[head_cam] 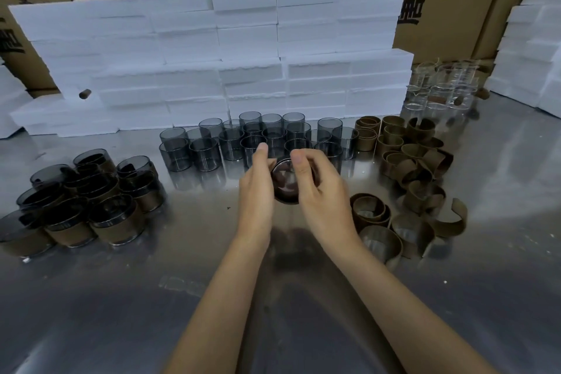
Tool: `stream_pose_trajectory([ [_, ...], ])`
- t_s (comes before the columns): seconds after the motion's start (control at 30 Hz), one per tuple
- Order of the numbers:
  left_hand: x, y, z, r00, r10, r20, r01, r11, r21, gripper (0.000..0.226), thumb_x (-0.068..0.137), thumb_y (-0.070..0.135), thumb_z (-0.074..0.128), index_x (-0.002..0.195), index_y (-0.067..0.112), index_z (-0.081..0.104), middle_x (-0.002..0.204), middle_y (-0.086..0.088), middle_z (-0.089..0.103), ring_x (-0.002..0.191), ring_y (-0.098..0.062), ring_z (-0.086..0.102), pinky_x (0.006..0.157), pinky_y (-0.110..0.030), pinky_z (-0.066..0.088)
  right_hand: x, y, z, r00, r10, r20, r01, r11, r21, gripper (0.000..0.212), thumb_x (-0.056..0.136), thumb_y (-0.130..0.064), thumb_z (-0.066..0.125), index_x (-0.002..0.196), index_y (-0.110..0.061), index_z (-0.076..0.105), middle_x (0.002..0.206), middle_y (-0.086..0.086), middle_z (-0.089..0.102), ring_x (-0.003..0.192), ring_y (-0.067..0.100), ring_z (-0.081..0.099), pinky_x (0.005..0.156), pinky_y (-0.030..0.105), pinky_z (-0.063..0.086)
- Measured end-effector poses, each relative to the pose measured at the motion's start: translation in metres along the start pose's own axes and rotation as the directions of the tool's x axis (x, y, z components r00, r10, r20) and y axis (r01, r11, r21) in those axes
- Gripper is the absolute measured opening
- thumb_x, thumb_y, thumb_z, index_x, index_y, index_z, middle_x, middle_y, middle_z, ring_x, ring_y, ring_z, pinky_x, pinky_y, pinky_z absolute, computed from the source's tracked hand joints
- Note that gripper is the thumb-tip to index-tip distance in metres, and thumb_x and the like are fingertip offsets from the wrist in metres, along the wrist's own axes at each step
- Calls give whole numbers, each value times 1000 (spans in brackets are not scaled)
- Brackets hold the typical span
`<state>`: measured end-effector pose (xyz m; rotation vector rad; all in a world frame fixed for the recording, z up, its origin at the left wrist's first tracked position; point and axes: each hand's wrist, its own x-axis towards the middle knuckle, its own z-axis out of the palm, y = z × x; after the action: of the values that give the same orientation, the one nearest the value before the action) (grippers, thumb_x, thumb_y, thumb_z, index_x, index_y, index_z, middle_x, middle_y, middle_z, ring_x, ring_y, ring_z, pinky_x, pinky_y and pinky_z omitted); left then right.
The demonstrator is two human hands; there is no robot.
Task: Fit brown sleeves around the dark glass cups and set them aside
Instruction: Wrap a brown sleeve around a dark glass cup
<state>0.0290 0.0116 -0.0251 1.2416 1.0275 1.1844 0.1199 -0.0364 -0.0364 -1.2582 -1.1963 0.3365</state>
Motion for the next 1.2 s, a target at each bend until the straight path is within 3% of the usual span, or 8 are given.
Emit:
stream_pose_trajectory([
  [0.1,-3,4,2,991,-112,75,130,944,-304,39,101,45,51,77,21,71,73,0,70,69,-13,67,70,-31,51,-1,-6,6,999,41,23,-43,997,71,28,99,-58,49,105,-34,62,104,-8,69,100,2,65,85,20,52],
  [0.2,-2,5,2,986,-156,66,169,923,-345,23,98,30,57,83,18,70,76,-2,66,69,-14,62,66,-28,46,3,-15,3,962,267,62,-274,919,284,26,95,-55,58,92,-33,71,83,-16,72,81,-7,65,70,7,47],
  [0.3,-6,7,4,988,-157,9,156,967,-201,36,96,26,61,61,22,71,64,0,67,60,-14,63,65,-30,48,10,-17,-5,853,498,158,-515,751,413,41,95,-57,52,70,-33,75,71,-10,74,84,12,70,85,29,52],
  [0.4,-16,11,12,991,-116,68,124,985,-117,27,97,29,60,89,5,72,93,-20,76,89,-34,75,87,-42,58,9,-15,-9,771,616,163,-599,613,514,35,94,-47,60,81,-16,68,76,4,75,82,23,71,80,37,55],
  [0.53,-19,13,14,992,-94,84,105,986,-132,33,98,31,60,92,1,73,100,-23,76,100,-38,73,95,-46,56,8,-14,-13,731,645,224,-635,522,570,24,92,-36,65,85,-14,65,80,7,74,81,24,71,84,39,56],
  [0.73,-19,11,14,1000,-23,-1,23,994,-104,49,98,27,59,49,24,57,63,-6,58,63,-22,57,64,-31,48,7,-15,-14,732,620,284,-647,501,575,31,91,-37,65,68,-17,66,74,5,70,70,20,69,78,36,55],
  [0.9,-20,8,15,999,-34,26,39,980,-195,29,96,30,63,77,8,63,78,-16,57,71,-27,57,73,-36,48,4,-13,-10,749,610,260,-623,514,589,26,91,-28,68,66,-18,71,67,3,70,62,17,69,68,32,56],
  [1.2,-19,2,16,999,-21,38,28,980,-198,52,99,29,62,50,18,47,46,3,45,42,-9,47,49,-19,45,6,-12,-13,725,625,290,-657,498,566,21,89,-30,71,75,-14,70,69,7,69,60,20,68,63,30,56],
])
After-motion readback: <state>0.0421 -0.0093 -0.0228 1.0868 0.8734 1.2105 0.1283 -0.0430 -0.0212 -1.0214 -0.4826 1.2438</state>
